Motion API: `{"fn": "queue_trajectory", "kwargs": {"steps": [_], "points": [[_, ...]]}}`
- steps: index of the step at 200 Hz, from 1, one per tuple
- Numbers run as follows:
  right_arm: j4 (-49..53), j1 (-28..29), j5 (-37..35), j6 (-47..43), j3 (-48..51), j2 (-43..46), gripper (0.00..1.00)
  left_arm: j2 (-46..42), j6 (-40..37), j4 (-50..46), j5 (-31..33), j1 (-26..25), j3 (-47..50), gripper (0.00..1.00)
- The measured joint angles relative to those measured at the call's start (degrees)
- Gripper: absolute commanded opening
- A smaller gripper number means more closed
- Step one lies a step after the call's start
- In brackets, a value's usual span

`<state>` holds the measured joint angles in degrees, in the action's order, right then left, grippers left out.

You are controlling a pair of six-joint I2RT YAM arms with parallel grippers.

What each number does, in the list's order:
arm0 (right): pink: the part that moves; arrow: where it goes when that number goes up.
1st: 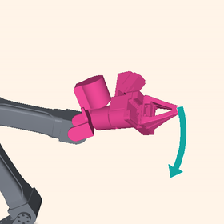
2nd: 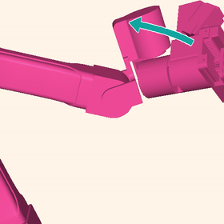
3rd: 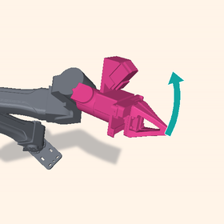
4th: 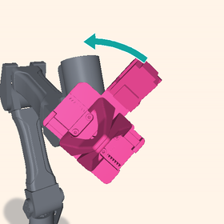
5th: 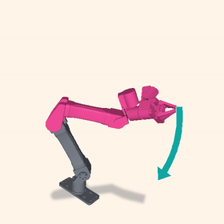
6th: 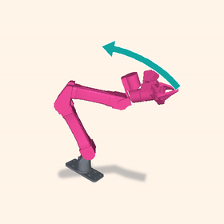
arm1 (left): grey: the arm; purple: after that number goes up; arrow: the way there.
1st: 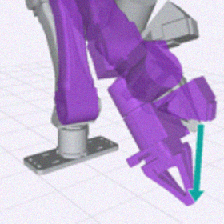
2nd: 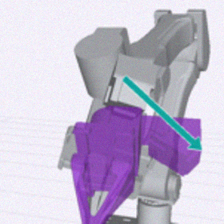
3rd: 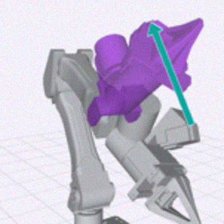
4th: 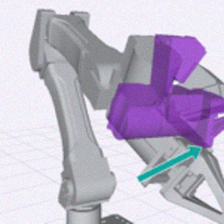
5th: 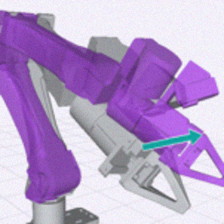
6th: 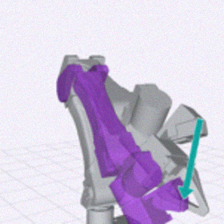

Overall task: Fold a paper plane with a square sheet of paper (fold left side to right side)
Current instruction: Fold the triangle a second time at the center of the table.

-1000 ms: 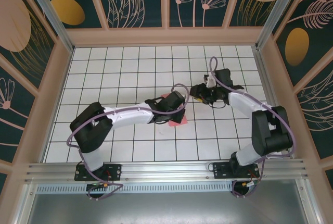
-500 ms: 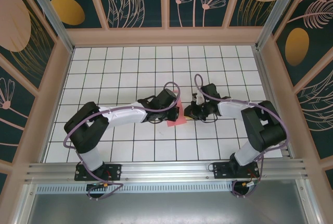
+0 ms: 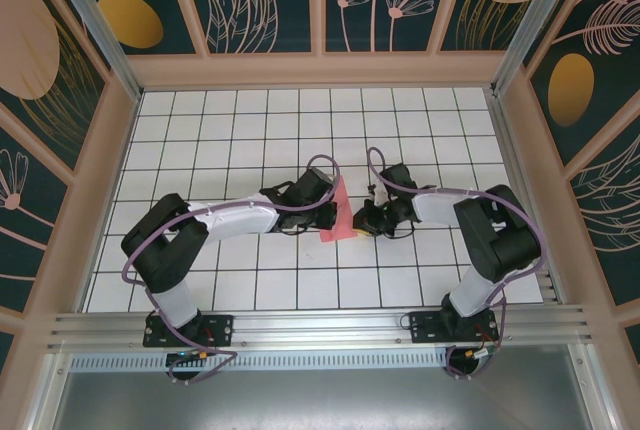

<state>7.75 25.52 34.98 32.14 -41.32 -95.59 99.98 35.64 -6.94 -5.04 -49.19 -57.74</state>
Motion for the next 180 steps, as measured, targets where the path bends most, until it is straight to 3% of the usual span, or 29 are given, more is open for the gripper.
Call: {"fn": "queue_trajectory", "kwargs": {"steps": [83, 180], "points": [[1.7, 0.6, -1.1, -0.7, -1.1, -0.3, 0.11, 0.3, -4.6, -4.3, 5.4, 0.2, -0.9, 0.12], [2.2, 1.0, -1.6, -1.2, -1.7, -0.7, 0.11, 4.4, -5.4, -5.0, 7.3, 1.7, -4.2, 0.11]]}}
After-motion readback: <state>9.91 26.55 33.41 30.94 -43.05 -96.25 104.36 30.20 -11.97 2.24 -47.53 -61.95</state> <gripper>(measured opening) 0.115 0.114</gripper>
